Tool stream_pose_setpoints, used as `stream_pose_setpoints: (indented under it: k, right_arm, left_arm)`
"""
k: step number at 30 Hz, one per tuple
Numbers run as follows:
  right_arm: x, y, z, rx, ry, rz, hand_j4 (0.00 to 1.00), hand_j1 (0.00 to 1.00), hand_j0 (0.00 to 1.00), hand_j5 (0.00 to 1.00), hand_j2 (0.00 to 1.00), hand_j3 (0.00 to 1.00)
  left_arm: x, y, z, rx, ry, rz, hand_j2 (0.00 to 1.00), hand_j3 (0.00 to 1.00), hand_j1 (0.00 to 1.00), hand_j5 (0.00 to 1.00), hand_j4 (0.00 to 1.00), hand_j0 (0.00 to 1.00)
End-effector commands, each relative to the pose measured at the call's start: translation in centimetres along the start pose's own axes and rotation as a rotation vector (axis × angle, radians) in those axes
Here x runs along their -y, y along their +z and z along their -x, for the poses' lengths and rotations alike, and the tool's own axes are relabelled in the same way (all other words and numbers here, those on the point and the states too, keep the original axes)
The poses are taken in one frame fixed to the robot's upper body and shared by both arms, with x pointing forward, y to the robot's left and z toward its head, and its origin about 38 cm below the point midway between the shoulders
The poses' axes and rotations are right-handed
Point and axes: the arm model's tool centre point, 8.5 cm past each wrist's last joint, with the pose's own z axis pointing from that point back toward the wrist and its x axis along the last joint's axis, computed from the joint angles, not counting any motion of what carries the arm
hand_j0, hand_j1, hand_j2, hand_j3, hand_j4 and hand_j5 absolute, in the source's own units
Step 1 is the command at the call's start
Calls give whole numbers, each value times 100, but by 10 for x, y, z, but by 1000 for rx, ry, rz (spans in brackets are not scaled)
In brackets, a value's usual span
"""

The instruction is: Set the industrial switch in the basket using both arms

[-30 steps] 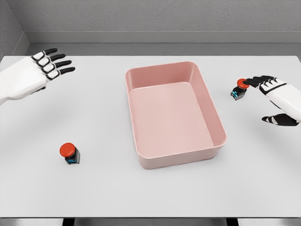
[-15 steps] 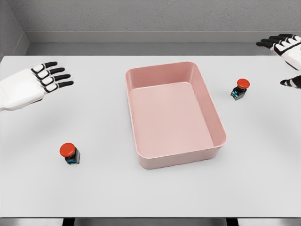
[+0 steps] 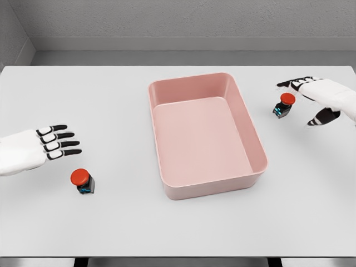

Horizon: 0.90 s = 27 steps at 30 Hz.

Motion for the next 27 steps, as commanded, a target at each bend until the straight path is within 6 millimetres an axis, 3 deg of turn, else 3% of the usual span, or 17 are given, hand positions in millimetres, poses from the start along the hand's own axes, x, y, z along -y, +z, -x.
stream_pose_setpoints:
  k: [1, 3, 8, 9, 16, 24, 27]
  right_arm:
    - [-14, -6, 14, -41, -44, -41, 100, 100, 100, 100, 100, 100]
    - [-13, -29, 6, -20, -41, -97, 100, 100, 100, 100, 100, 100]
    - [-15, -40, 0, -9, -33, -113, 100, 100, 100, 100, 100, 100]
    - [-13, -51, -13, 20, -20, -145, 100, 100, 100, 100, 100, 100]
    - [-3, -64, -1, -15, -45, -175, 100, 100, 100, 100, 100, 100]
    - [-9, -61, 19, -71, -70, -192, 100, 100, 100, 100, 100, 100]
    - [-2, -62, 30, -108, -67, -184, 100, 100, 100, 100, 100, 100]
  left_arm:
    - [-5, 8, 2, 2, -8, 21, 100, 100, 100, 100, 100, 100]
    - [-2, 9, 0, 7, 0, 29, 100, 100, 100, 100, 100, 100]
    - [1, -1, -11, 26, 25, -3, 100, 100, 100, 100, 100, 100]
    - [-2, -4, -15, 40, 24, -11, 100, 100, 100, 100, 100, 100]
    - [1, -19, -26, 63, 51, -50, 100, 100, 100, 100, 100, 100]
    - [6, -32, -44, 107, 76, -44, 100, 100, 100, 100, 100, 100]
    - [4, -36, -49, 121, 78, -53, 100, 100, 100, 100, 100, 100]
